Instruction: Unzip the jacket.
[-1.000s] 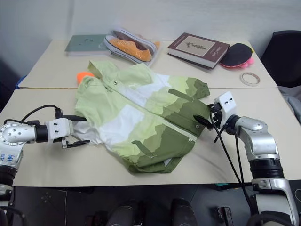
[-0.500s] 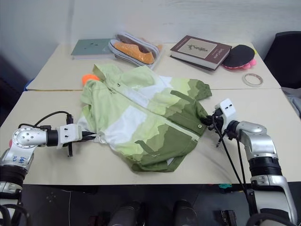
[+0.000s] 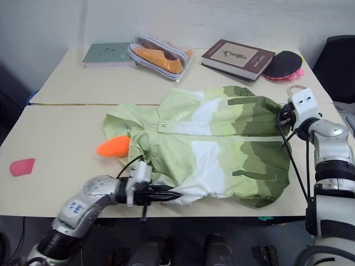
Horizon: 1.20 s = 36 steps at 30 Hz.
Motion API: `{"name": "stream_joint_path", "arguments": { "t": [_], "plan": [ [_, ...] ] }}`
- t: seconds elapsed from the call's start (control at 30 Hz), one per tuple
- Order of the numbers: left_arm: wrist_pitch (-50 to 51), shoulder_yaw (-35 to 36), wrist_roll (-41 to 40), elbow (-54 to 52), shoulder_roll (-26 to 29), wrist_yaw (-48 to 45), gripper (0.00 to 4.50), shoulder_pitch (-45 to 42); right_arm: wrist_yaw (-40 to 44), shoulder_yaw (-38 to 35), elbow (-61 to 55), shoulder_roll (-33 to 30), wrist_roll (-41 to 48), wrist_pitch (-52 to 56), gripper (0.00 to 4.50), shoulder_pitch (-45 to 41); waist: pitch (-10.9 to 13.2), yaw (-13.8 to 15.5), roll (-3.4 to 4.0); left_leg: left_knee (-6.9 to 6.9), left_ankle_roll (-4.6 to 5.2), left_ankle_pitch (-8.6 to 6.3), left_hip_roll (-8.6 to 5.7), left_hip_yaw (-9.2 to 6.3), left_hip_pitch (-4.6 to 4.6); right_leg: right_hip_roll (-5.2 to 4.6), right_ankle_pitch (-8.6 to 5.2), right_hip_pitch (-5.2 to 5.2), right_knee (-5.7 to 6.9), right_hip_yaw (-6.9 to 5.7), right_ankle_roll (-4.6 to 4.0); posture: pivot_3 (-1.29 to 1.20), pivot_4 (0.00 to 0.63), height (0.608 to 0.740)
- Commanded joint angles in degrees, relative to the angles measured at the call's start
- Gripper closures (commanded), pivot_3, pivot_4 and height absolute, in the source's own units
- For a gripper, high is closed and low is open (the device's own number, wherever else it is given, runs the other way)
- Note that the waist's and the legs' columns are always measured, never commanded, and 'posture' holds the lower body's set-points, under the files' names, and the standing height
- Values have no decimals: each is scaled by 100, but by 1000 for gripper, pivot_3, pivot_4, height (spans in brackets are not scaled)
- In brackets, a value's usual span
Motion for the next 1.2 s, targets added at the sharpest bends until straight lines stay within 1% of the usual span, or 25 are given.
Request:
{"name": "stream_joint_path", "arguments": {
  "t": [0.03,0.07,0.1,0.13,0.17,0.23,0.3,0.37,0.4,0.47,0.53,0.57,0.63,0.7,0.73,0.77,0.87,0.9,0.97,1.07,1.17,1.2],
  "plan": [
    [-52,-230,361,-204,114,72,4500,29,228,-52,315,-152,-25,-273,4262,-187,0,-7,0,-3,0,0,0,1,0,1,0,-2,-2,-1,0,0,150,740],
    [-111,-258,492,-232,249,37,4500,69,348,-90,306,-186,9,-417,4007,-142,0,-11,0,-6,0,0,2,1,-1,4,0,-2,-4,0,0,0,150,740],
    [-167,-227,590,-245,386,15,4500,129,486,-110,258,-233,34,-440,3852,-77,1,-20,1,-6,0,0,7,3,0,10,0,-3,-6,-1,0,0,150,740],
    [-152,-161,633,-272,519,19,3971,192,597,-148,182,-280,69,-471,3501,9,1,-23,2,-8,-2,1,11,5,-1,15,0,-5,-7,0,0,0,150,740],
    [-110,-71,613,-337,683,-23,3770,269,728,-250,55,-320,170,-575,3174,129,2,-15,3,-8,-3,1,14,7,0,18,0,-5,-8,1,0,0,150,740],
    [-45,211,490,-520,998,-89,3083,455,1056,-397,-280,-468,340,-633,2396,465,2,-5,4,-8,-5,0,20,3,-2,22,0,-5,-11,7,0,0,150,740],
    [25,575,307,-731,1318,-170,2514,694,1418,-642,-767,-588,639,-764,1762,901,3,21,3,-6,-6,-1,21,-2,-5,22,0,-4,-15,9,0,0,150,740],
    [123,984,115,-894,1593,-225,1849,961,1632,-963,-1288,-651,960,-1015,1008,1350,4,17,4,-4,-6,-1,21,-5,-5,21,0,-1,-17,10,0,0,150,740],
    [213,1229,-55,-986,1698,-254,1545,1085,1795,-1142,-1556,-652,1169,-1137,702,1571,7,13,6,-3,-7,-2,22,-6,-2,20,0,2,-18,10,-1,0,150,740],
    [415,1944,-533,-1152,1926,-352,887,1437,2196,-1579,-2236,-567,1668,-1621,12,2147,10,9,6,-5,-12,-5,27,-7,-1,19,0,5,-21,11,-1,0,150,740],
    [563,2868,-992,-1084,2113,-526,299,1828,2703,-1807,-3361,-402,2359,-1400,0,2851,15,8,8,-4,-18,-9,35,-7,1,19,0,4,-22,13,-1,0,150,740],
    [602,3149,-1126,-1037,2148,-551,25,1926,2813,-1847,-3768,-352,2593,-1206,0,3078,15,6,8,-6,-27,-14,47,-10,2,19,0,5,-24,13,-1,0,150,740],
    [571,3755,-1242,-702,2127,-343,25,1787,3042,-1720,-4871,-232,3176,-672,0,3600,19,8,13,-6,-32,-16,53,-8,9,25,-1,9,-25,14,-3,0,150,740],
    [256,4015,-958,-287,2006,86,25,1383,2997,-1541,-5719,-15,3440,-461,0,3955,19,18,13,-5,-33,-16,55,-11,18,23,-2,11,-30,17,-6,0,150,740],
    [145,4027,-819,-112,1936,281,25,1185,2958,-1455,-5983,72,3464,-405,0,4060,19,20,13,-5,-36,-17,56,-13,19,24,-1,11,-31,16,-8,0,150,740],
    [32,3864,-621,101,1833,477,25,914,2963,-1268,-6158,182,3365,-433,0,4134,19,29,13,-5,-36,-18,53,-12,19,22,0,8,-28,18,-10,0,150,740],
    [-120,3227,-305,500,1673,400,25,415,2921,-886,-6314,451,3141,-503,0,4129,18,78,12,-5,-32,-21,41,-8,19,27,0,6,-11,20,-9,0,150,740],
    [-139,3016,-214,627,1679,267,25,331,2878,-834,-6291,523,3118,-499,0,4066,19,87,10,-5,-29,-22,38,-5,17,34,1,5,-8,21,-8,0,150,740],
    [-379,2600,253,1021,1762,207,25,142,2839,-753,-6263,593,3088,-480,0,3965,19,89,10,-5,-26,-23,36,5,9,37,1,-6,-8,25,-8,0,150,740],
    [-516,2357,562,1539,1744,284,25,-198,2827,-719,-6345,619,3132,-408,0,3933,25,102,-1,-5,-25,-24,37,9,6,48,1,-11,-12,16,-8,0,150,740],
    [-670,2351,669,1848,1773,204,583,-320,2796,-772,-6481,605,3165,-364,0,4054,24,102,-5,-4,-26,-24,40,9,6,47,1,-10,-12,14,-8,0,150,740],
    [-735,2390,690,1949,1793,175,897,-327,2757,-812,-6528,609,3169,-361,0,4124,24,102,-6,-4,-25,-23,40,11,6,46,1,-10,-12,14,-8,0,150,740]
  ]
}}
